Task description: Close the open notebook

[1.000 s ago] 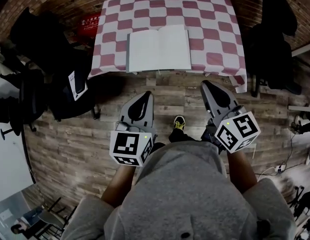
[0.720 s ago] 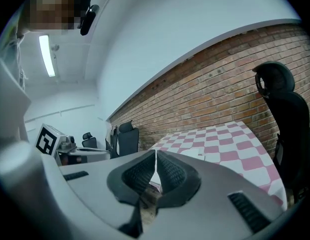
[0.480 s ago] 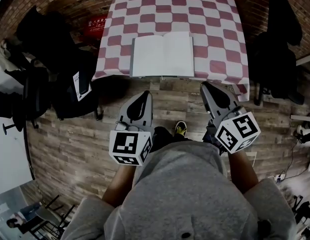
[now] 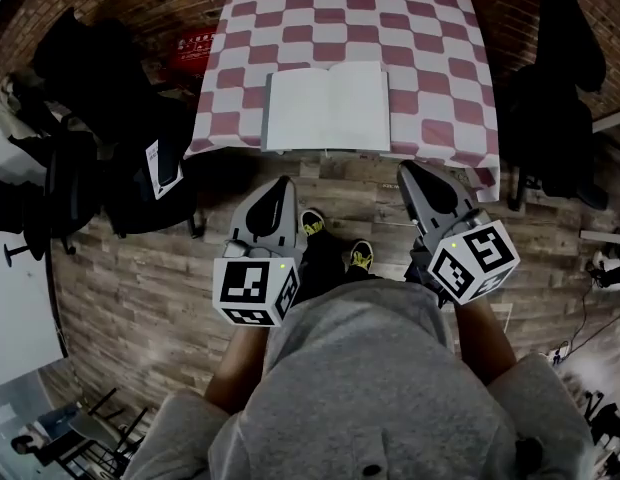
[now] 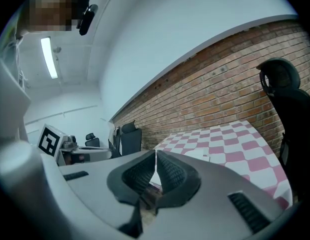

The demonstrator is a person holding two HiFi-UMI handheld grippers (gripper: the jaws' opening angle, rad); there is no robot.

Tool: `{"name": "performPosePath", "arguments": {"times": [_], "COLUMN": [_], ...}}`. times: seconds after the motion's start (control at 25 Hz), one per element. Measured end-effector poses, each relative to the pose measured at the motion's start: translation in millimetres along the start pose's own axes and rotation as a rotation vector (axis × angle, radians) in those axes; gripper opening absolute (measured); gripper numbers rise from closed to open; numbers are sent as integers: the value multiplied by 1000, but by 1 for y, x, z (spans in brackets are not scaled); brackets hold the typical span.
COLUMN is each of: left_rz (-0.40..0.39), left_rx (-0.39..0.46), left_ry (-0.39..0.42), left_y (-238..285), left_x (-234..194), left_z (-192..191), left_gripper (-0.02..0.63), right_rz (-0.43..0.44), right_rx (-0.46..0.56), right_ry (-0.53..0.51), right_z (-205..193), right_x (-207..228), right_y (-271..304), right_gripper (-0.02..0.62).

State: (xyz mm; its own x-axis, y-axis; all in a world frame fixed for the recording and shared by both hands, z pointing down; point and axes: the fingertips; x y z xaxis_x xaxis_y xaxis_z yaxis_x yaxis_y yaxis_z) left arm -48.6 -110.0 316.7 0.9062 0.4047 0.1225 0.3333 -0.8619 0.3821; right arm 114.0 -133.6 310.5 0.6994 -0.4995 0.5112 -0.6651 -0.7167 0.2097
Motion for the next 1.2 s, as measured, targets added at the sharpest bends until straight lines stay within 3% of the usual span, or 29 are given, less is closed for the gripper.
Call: {"name": "performPosePath", "arguments": {"times": [0.32,0.88,1.2], "left_rz": [29,53,42], "left_rx": [-9,-33,-71], "left_ry": [-22,-144,-270], "left_y": [9,31,50], "left_x": [-22,-69,-90], "left_z": [-8,-46,-79], "left_gripper": [12,15,137], "right_rz": [-15,-8,-20], "right_rx": [-32,-109,-156], "right_ry": [3,13,12], "right_z": [-6,-28,-37], "right_x": [0,-8,-7], "right_y": [15,64,87], "right_gripper": [32,32,32]}}
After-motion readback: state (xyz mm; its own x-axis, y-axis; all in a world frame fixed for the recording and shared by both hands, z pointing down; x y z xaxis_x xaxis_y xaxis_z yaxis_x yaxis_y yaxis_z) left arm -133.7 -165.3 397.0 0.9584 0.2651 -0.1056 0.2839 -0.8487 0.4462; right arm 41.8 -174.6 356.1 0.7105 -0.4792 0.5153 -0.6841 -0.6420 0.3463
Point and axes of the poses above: the fingertips, and each gripper's own axes: y forward along the fingers, x to its right, z out of its top, and after that the axes turned 11 degrees about y, right-handed
